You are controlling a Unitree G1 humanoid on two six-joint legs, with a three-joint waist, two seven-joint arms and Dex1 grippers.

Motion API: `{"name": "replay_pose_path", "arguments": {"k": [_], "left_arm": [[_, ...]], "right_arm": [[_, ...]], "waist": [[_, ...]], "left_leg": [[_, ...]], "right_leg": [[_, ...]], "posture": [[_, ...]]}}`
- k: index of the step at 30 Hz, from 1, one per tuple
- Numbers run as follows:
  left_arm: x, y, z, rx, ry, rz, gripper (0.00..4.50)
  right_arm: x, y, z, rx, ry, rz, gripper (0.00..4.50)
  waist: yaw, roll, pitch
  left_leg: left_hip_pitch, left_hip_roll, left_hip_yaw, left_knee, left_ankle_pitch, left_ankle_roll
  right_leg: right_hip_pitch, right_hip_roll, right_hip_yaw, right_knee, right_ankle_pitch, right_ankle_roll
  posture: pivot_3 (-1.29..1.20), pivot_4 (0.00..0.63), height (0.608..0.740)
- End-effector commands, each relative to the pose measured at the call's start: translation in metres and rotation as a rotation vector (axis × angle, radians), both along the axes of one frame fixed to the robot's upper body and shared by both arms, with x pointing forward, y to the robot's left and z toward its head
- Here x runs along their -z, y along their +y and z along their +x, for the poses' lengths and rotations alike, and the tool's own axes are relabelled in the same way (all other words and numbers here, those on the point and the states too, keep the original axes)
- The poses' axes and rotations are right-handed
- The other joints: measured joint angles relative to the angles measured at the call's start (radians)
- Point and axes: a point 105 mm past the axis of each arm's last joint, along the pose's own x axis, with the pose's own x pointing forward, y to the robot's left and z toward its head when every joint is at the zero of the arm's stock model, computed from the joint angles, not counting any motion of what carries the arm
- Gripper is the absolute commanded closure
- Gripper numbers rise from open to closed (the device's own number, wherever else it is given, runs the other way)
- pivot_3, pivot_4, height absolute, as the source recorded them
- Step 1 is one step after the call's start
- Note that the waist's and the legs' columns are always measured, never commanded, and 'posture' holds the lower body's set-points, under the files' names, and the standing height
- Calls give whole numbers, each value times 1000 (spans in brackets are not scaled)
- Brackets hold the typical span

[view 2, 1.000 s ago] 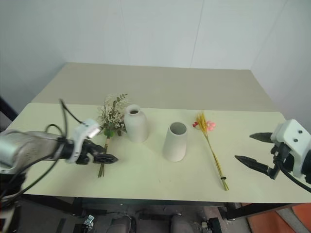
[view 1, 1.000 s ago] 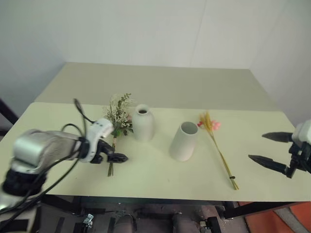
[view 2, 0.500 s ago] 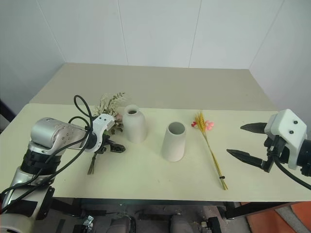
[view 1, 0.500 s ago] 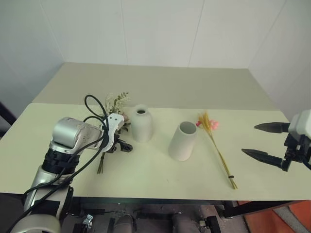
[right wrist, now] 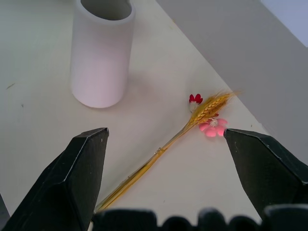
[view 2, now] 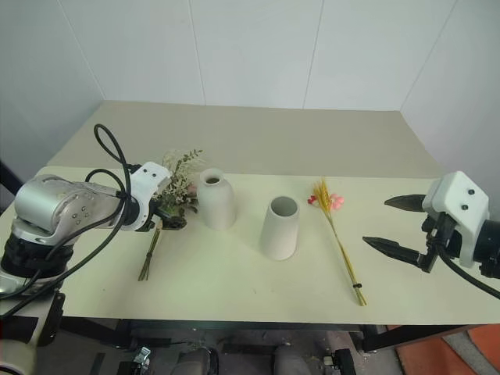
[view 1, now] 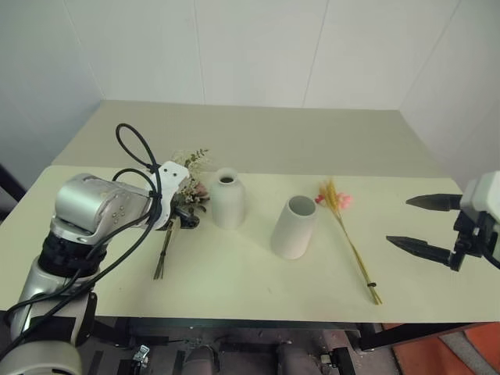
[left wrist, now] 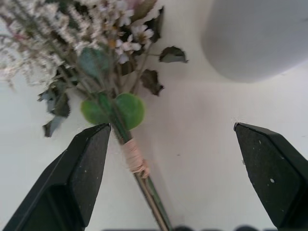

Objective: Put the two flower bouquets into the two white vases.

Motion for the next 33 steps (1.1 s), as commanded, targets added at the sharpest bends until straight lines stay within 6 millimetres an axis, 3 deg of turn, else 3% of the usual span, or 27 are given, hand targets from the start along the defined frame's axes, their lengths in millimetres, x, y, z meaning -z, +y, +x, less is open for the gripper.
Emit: {"name": "replay_pose_path", "arguments": {"k": [1,6,8,11,21,24,26,28,29,31,33], "left_arm": [[6,10,1,-50,7,59,29],[17,7,8,-88,42,37,29],[21,5,10,-95,50,25,410],[23,3,15,-107,43,12,1151],[18,16,44,-227,-73,-10,4252],[-8,21,63,-298,-327,-144,4384],[-39,29,75,-380,-582,-390,4384],[-61,41,72,-457,-749,-582,4384],[-69,42,69,-449,-795,-624,4384],[-101,42,64,-413,-910,-858,4384],[-132,44,61,-336,-1038,-981,4384]], "right_arm": [[-11,2,2,-20,-47,-35,0],[-12,2,4,-25,-46,-40,0],[-13,3,3,-29,-48,-41,0],[-14,3,2,-31,-50,-45,0],[-12,2,-4,-22,-44,-54,0],[-13,0,-6,-11,-47,-53,0],[-14,-2,-6,0,-50,-52,0],[-14,-2,-8,4,-51,-40,0],[-13,-1,-8,5,-51,-36,0],[-10,-1,-9,5,-49,-35,0],[-9,-1,-8,8,-52,-27,0]], "waist": [[1,0,0],[9,0,0],[9,0,0],[9,0,0],[3,0,0],[5,0,0],[10,0,0],[17,0,0],[18,0,0],[20,0,0],[27,0,0]], "left_leg": [[0,0,0,0,0,0],[-1,-1,-1,0,0,0],[-1,-1,-1,0,0,0],[-1,-1,-1,0,0,0],[1,-1,-2,0,0,0],[0,-2,-2,0,0,0],[-1,-2,-2,0,0,0],[-1,-2,-2,1,0,0],[-2,-2,-2,1,0,0],[-1,-2,-2,1,0,0],[-2,-2,-2,1,0,0]], "right_leg": [[0,0,0,0,0,0],[0,0,0,0,0,0],[0,0,0,0,0,0],[0,0,0,0,0,0],[1,0,0,0,1,0],[1,0,0,0,1,1],[1,-1,0,0,1,0],[1,-1,0,-1,4,-2],[1,-1,0,-1,5,-4],[1,-1,0,-1,5,-3],[1,-1,0,-1,3,1]], "posture": [[0,150,740],[0,150,740],[0,150,740],[0,150,740],[0,150,740],[0,150,740],[0,150,740],[0,150,740],[0,150,740],[0,150,740],[0,150,740]]}}
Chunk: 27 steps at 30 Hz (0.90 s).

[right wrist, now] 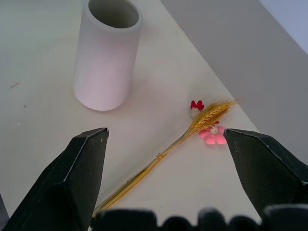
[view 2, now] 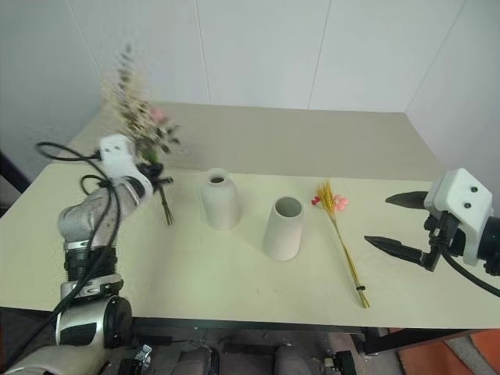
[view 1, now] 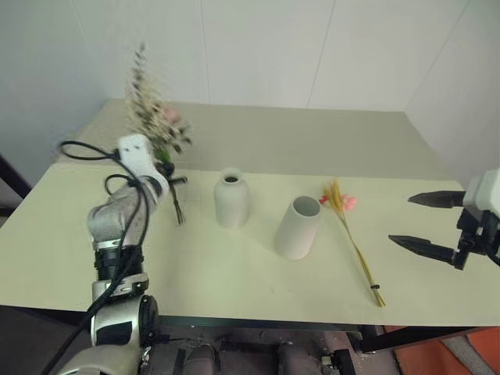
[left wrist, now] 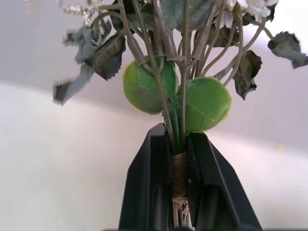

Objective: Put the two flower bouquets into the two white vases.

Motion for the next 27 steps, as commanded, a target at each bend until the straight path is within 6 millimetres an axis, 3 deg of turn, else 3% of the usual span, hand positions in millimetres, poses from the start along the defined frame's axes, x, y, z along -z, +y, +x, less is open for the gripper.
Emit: {"name": "replay_pose_path", "arguments": {"k": [1,3,5,9,15,27], "left_arm": [[-77,4,-11,74,-366,-107,4384],[-94,-2,-13,136,-453,-116,4384],[-112,-19,-17,268,-561,-87,4384],[-123,-46,-17,529,-623,-227,4384],[-102,-96,-13,778,-578,-55,4384],[-82,-118,-17,929,-554,80,4384]], "right_arm": [[-10,1,-1,12,-63,5,0],[-10,1,1,13,-70,7,0],[-10,1,2,18,-83,8,0],[-13,3,2,20,-108,15,0],[-25,9,-7,9,-144,5,0],[-29,13,-19,15,-152,7,0]], "waist": [[5,0,0],[11,0,0],[13,0,0],[12,0,0],[6,0,0],[3,0,0]], "left_leg": [[0,0,0,0,0,0],[0,-1,0,1,0,-1],[0,-1,0,1,0,-1],[0,-1,0,1,0,-1],[-1,-1,0,1,1,-1],[-1,-1,0,1,1,0]], "right_leg": [[0,0,0,0,0,1],[0,0,0,0,0,2],[2,-1,0,-1,0,2],[2,-1,0,-4,1,3],[2,0,0,-4,1,4],[2,0,0,-6,2,4]], "posture": [[0,150,740],[0,150,740],[0,150,740],[0,150,740],[0,150,740],[0,150,740]]}}
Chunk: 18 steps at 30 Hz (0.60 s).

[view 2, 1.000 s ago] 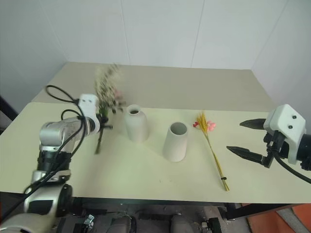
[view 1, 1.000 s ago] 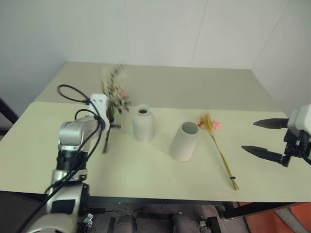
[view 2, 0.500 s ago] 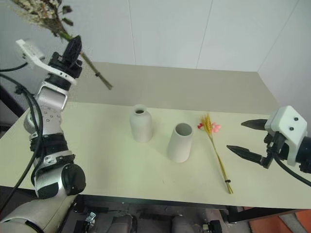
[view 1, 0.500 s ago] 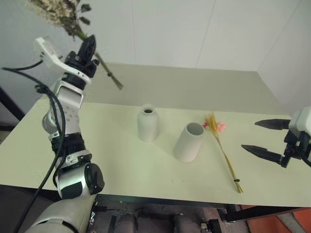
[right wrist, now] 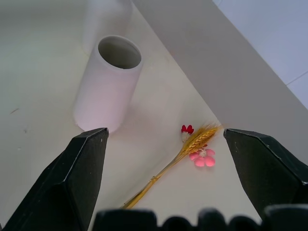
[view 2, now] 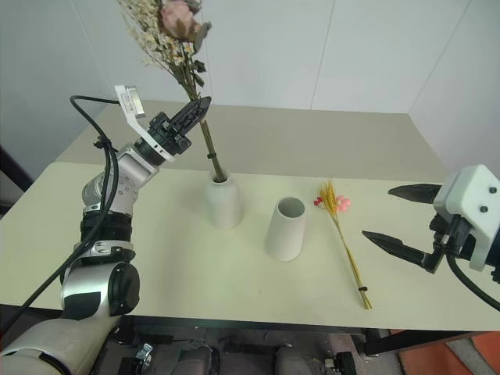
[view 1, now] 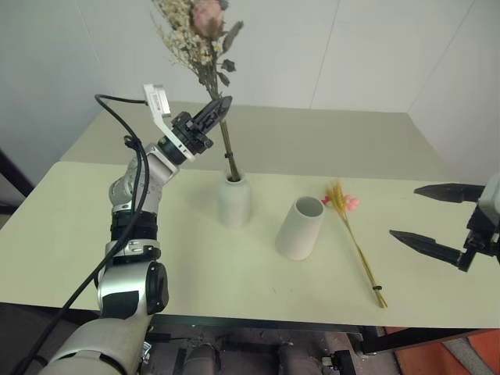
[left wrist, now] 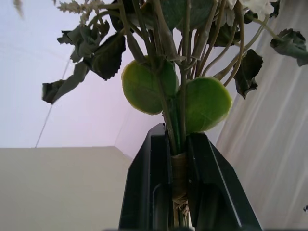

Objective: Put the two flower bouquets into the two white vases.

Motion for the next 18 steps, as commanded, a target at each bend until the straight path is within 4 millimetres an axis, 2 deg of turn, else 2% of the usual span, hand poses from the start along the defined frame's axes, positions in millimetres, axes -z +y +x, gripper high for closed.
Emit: {"name": "replay_pose_path", "arguments": {"k": [1,10,18], "left_arm": [[-12,-3,-5,-4,-91,62,4384],[11,-14,-3,-63,-163,223,4384],[19,-12,-2,-69,-163,250,4384]], "right_arm": [[-9,-2,-3,16,-48,-6,0],[-6,0,1,10,-49,-2,0],[-10,2,-1,-18,-71,29,0]], "waist": [[0,0,0],[2,0,0],[1,0,0]], "left_leg": [[0,0,0,0,0,0],[-1,0,0,0,0,0],[-1,0,0,0,0,0]], "right_leg": [[0,0,0,0,0,0],[0,0,0,-1,0,0],[0,0,0,-1,1,0]], "posture": [[0,150,740],[0,150,740],[0,150,740]]}}
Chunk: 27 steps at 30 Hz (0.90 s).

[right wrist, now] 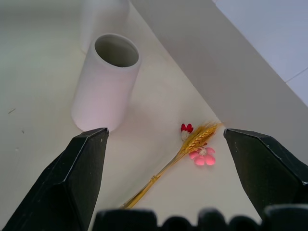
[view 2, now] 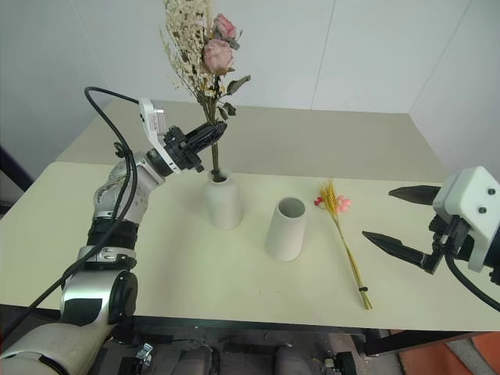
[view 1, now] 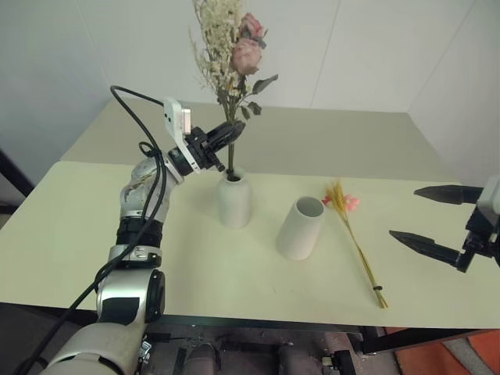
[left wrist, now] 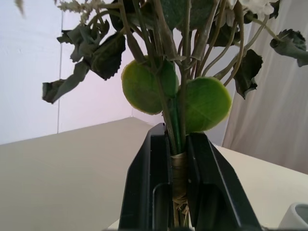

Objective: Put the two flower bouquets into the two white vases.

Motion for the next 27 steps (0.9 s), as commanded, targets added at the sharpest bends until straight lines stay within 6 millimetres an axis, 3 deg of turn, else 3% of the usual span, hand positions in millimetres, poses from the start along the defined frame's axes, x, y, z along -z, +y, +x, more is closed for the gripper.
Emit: {"name": "replay_pose_path", "arguments": {"k": [1,12,14,21,27], "left_arm": [[-8,1,-3,6,-41,7,4034],[2,3,-4,-2,-56,91,464],[5,4,-10,29,-71,132,28],[21,4,-14,50,-28,323,28],[6,19,-17,72,23,331,28]], "right_arm": [[-10,1,-2,-16,-60,10,0],[-3,-4,2,-3,-39,29,0],[1,-7,5,8,-31,38,0],[7,-11,8,25,-26,31,0],[12,-13,11,40,-20,10,0]], "waist": [[0,0,0],[1,0,0],[0,0,0],[0,0,0],[0,0,0]], "left_leg": [[0,0,0,0,0,0],[0,0,0,0,0,0],[0,0,0,0,0,0],[0,0,0,0,0,0],[0,0,0,0,0,0]], "right_leg": [[0,0,0,0,0,0],[0,0,0,0,0,0],[0,0,0,0,0,0],[0,0,0,0,0,0],[-1,0,0,0,0,0]], "posture": [[0,150,740],[0,150,740],[0,150,740],[0,150,740],[0,150,740]]}}
